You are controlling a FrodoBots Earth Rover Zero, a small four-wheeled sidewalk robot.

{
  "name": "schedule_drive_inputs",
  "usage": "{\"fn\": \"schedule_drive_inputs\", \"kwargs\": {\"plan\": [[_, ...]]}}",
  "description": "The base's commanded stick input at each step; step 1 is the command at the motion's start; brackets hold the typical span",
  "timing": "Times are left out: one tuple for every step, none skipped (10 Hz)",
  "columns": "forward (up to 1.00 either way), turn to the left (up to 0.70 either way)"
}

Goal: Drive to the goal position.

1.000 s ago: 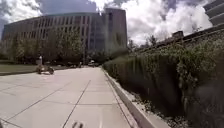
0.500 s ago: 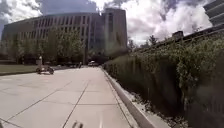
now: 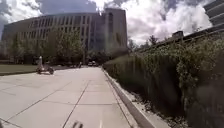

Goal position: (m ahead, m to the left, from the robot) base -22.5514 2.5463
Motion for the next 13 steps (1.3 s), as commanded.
{"fn": "schedule_drive_inputs", "kwargs": {"plan": [[0.05,0.0],[0.04,0.0],[0.04,0.0],[0.04,0.0],[0.05,0.0],[0.04,0.0],[0.04,0.0],[0.04,0.0],[0.04,0.0],[0.04,0.0],[0.04,0.0],[0.04,0.0],[0.04,0.0]]}}
